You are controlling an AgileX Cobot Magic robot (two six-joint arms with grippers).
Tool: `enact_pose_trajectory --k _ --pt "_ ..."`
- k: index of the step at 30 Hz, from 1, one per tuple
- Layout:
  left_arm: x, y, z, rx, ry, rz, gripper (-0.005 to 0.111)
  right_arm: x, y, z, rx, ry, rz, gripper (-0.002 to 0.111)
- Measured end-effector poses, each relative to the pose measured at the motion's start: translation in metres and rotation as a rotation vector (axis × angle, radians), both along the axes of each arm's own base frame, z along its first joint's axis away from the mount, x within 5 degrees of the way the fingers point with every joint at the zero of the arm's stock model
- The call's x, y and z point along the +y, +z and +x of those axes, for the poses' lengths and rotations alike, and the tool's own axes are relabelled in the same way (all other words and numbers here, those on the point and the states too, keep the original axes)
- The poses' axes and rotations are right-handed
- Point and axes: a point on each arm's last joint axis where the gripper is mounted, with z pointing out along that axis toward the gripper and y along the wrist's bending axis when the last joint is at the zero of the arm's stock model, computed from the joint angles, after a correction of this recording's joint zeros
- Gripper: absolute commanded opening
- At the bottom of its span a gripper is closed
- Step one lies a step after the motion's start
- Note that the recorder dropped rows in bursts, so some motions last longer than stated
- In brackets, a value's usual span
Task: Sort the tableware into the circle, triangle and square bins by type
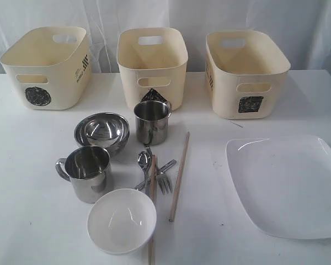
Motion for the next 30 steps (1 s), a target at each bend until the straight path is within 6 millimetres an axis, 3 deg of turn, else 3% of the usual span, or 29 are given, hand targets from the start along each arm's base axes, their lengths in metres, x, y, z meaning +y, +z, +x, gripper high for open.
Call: enact_pose_trajectory --k 4,7,12,18,22,26,30 --pt "0.008 0.02 -0.001 -0.229 0.092 -0.138 0.0 0.0 0.0 0.0 0.0 0.0 0.0 0.0" --pt "0.011 0.025 -0.002 -0.294 0.113 -0.21 0.0 0.0 0.0 0.0 0.0 0.0 0.0 0.0" --pt "0.001 0.033 -0.004 -0.138 0.028 -0.308 0.0 0.0 0.0 0.0 0.0 0.0 0.0 0.0" --pt "-0.007 0.092 -0.006 0.0 -0.058 -0.15 0.0 0.0 0.0 0.0 0.0 0.0 0.0 0.0" --pt "-0.014 0.124 0.024 0.219 -0.19 0.029 0.0 0.0 0.0 0.0 0.0 0.0 0.0 0.0" --pt "-0.022 0.15 0.082 0.406 -0.414 0.133 0.001 0.0 0.0 0.0 0.0 0.0 0.0 0.0" --pt "-0.028 0.156 0.145 0.504 -0.606 0.138 0.021 0.0 0.0 0.0 0.0 0.0 0.0 0.0"
